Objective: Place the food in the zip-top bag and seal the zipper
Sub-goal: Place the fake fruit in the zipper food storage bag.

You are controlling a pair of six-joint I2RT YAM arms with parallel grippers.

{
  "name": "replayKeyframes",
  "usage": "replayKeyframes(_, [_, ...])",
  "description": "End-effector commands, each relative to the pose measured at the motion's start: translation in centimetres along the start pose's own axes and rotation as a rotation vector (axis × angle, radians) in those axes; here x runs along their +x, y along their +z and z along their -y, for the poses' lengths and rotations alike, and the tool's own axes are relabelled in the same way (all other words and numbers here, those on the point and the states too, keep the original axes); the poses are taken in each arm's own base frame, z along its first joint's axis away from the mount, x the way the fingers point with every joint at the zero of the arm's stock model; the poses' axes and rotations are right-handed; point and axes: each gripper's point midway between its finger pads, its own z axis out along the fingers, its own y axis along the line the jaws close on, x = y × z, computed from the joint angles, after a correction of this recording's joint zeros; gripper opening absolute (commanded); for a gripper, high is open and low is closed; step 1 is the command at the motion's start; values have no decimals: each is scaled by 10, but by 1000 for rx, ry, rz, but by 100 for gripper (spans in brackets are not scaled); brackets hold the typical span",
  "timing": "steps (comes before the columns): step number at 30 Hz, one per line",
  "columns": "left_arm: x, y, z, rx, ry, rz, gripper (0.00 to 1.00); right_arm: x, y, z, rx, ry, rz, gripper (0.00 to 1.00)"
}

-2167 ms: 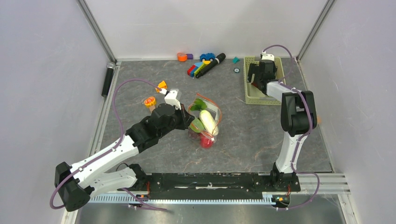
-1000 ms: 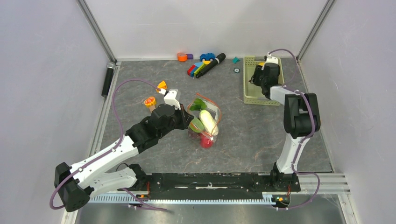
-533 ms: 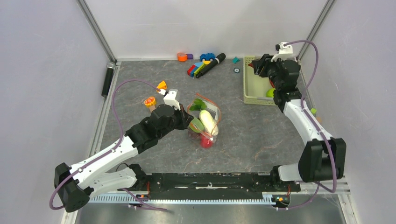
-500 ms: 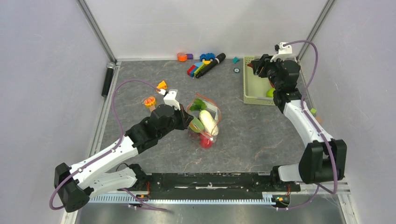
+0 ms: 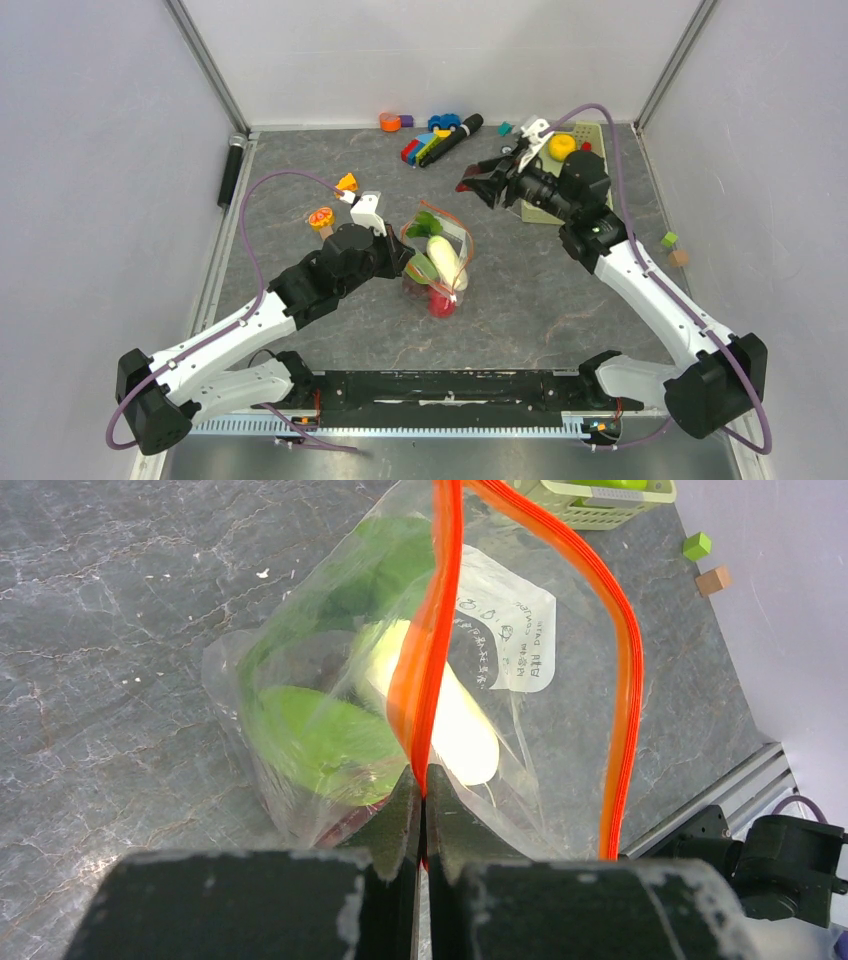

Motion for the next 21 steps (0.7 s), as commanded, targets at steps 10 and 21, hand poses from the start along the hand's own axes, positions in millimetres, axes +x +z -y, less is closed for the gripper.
replayKeyframes(10, [-10, -3, 6, 35, 24, 41, 3, 20, 23, -92, -280, -228, -197, 10])
replayKeyframes(21, [-10, -4, 7, 39, 21, 41, 3, 50, 25, -127, -394, -362, -334, 29])
